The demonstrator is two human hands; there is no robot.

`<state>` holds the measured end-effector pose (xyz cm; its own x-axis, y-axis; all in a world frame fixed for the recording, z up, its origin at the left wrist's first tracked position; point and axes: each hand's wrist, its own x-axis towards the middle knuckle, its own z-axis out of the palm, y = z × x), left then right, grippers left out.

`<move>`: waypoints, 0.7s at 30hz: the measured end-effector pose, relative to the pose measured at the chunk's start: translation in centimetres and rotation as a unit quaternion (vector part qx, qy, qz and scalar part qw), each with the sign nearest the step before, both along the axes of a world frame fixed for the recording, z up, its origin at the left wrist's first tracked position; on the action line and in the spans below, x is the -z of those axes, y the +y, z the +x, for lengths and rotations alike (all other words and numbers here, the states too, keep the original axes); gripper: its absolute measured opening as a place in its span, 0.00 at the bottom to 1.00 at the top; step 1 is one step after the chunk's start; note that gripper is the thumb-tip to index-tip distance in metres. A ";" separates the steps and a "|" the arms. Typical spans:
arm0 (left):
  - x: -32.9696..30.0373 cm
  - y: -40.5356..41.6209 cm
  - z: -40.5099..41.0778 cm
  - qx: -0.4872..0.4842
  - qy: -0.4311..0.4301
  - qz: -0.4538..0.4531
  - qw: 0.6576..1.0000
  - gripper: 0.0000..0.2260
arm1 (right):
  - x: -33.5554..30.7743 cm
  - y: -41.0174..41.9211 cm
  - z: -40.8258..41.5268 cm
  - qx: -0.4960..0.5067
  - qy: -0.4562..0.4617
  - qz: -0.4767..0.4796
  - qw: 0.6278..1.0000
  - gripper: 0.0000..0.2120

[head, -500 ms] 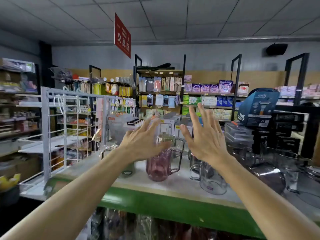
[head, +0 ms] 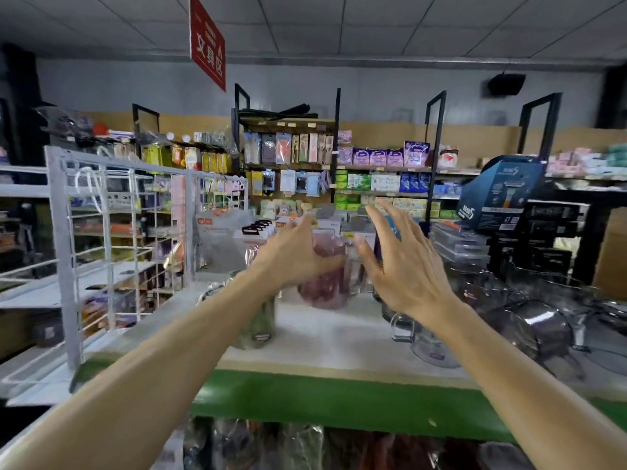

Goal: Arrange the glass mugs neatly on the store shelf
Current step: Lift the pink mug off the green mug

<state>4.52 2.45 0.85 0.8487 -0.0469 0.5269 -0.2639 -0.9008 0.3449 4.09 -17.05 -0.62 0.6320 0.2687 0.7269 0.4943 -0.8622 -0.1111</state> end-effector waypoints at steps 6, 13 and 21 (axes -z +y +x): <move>-3.4 3.3 2.3 0.047 -0.053 -0.160 0.985 0.39 | 0.7 3.6 -1.4 0.009 0.006 -0.001 1.000 0.31; -4.4 8.3 3.9 0.035 -0.075 -0.253 0.964 0.39 | 1.7 9.3 -3.0 -0.030 0.037 0.002 0.999 0.29; -2.5 12.2 4.5 -0.020 -0.089 -0.148 0.985 0.41 | 2.5 15.2 -2.1 -0.087 0.154 -0.057 0.983 0.38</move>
<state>9.03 14.68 3.31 0.7398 0.1623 0.6530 -0.3103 -0.7788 0.5452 1.96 -1.86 -3.13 0.7549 0.4599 0.4675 0.5928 -0.7835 -0.1864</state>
